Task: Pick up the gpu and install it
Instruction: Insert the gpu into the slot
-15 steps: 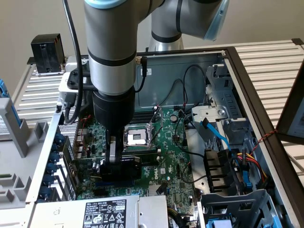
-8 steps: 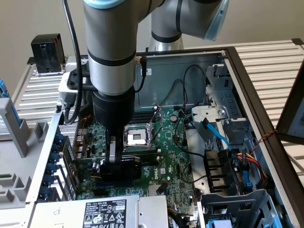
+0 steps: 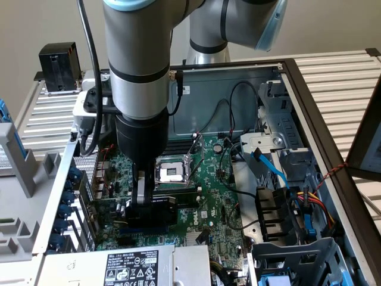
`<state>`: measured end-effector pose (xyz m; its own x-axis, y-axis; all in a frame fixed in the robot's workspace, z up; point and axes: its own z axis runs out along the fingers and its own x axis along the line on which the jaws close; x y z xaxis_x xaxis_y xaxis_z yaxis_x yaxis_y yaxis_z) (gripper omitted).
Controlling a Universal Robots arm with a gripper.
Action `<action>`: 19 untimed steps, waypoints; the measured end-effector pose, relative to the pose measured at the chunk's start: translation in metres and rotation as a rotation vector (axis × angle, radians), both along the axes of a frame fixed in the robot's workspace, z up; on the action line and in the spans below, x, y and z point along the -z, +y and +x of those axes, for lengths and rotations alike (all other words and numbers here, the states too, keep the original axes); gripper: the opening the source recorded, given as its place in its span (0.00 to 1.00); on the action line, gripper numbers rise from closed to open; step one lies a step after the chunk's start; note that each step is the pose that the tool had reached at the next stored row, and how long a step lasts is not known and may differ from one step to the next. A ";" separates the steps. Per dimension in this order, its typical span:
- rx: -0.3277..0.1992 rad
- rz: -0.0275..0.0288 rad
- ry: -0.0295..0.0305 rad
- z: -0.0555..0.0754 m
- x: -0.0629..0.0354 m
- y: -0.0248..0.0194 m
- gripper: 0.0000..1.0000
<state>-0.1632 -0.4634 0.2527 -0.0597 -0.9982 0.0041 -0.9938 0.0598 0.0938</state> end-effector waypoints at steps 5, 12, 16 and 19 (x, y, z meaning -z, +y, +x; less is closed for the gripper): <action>0.000 0.0001 -0.0009 -0.001 0.0004 0.0000 0.26; 0.000 0.0011 -0.0008 -0.001 0.0010 0.0000 0.26; 0.000 0.0017 -0.0008 -0.001 0.0012 0.0000 0.26; 0.000 0.0018 -0.0009 -0.001 0.0012 0.0000 0.26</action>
<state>-0.1642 -0.4634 0.2514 -0.0598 -0.9982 0.0023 -0.9939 0.0598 0.0931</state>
